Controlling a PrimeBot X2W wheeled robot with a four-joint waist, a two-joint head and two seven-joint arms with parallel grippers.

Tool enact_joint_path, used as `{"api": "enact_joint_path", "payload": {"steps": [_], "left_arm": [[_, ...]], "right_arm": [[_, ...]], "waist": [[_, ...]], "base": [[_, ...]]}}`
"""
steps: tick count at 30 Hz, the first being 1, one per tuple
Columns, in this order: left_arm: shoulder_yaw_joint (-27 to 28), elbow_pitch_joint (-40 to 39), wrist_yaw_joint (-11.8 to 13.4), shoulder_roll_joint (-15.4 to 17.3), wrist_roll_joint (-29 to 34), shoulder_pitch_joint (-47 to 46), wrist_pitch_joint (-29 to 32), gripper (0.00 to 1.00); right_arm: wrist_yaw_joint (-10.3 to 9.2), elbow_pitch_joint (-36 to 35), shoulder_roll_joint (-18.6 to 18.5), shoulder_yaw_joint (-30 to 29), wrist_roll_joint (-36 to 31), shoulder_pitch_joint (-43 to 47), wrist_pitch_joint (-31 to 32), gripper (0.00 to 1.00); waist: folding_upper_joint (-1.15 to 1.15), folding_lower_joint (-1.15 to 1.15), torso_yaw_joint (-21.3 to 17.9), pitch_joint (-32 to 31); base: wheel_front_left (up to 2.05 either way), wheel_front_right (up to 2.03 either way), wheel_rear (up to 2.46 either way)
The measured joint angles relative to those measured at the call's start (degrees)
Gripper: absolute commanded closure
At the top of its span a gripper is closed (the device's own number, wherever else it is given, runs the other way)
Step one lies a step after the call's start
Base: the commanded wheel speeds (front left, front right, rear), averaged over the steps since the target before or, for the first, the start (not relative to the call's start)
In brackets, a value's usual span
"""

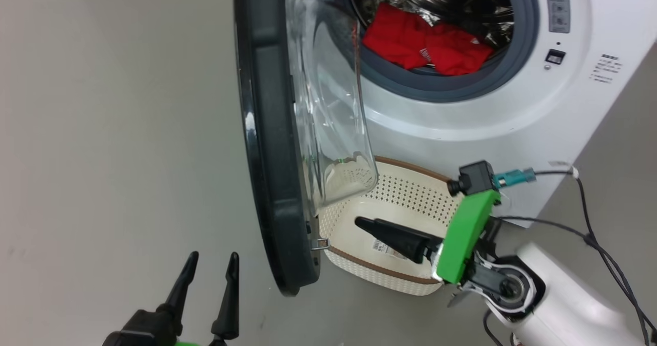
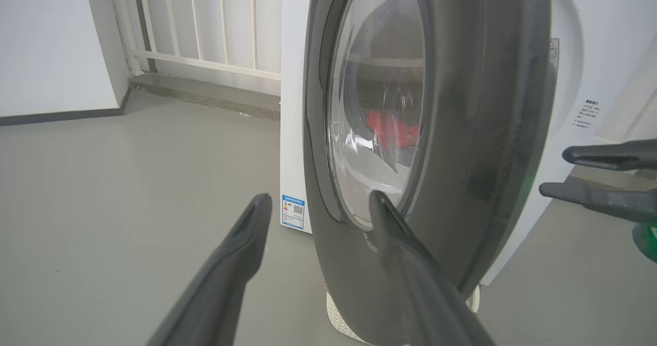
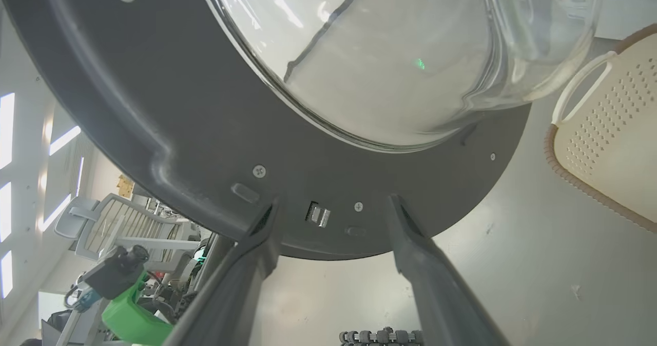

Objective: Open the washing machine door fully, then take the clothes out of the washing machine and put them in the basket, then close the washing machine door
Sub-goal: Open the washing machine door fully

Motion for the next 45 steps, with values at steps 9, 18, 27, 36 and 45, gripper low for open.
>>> {"api": "enact_joint_path", "payload": {"steps": [9,18,27,36,45], "left_arm": [[1.37,0.42,-0.08,0.01,0.00,0.01,0.00,0.00],[2.69,0.44,-0.49,0.01,0.00,0.02,0.00,0.00],[3.45,0.70,-0.49,0.00,0.00,0.32,0.00,0.00],[3.52,1.16,-0.48,0.00,-0.08,0.47,0.00,0.00],[3.76,1.25,-0.48,0.00,-0.08,0.64,0.00,0.00]], "right_arm": [[0.00,0.71,-3.23,1.38,-0.47,5.37,-7.93,0.00],[0.00,2.09,-6.42,3.22,-3.09,9.56,-18.53,0.00],[0.00,4.88,-8.14,7.26,-8.13,10.84,-32.73,0.00],[0.00,9.80,-8.09,7.33,-15.45,10.82,-37.94,0.00],[0.01,6.14,-3.33,-9.21,-37.51,15.18,-37.99,0.00]], "waist": [[0.00,0.00,-2.04,-0.85],[0.00,0.00,-3.46,-0.77],[0.00,0.00,-4.28,-0.78],[0.00,0.00,-4.39,-0.74],[0.00,0.00,-4.69,-0.77]], "base": [[0.00,0.00,0.00],[0.00,0.00,0.00],[0.00,0.00,0.00],[0.00,0.00,0.00],[0.00,0.00,0.00]]}}
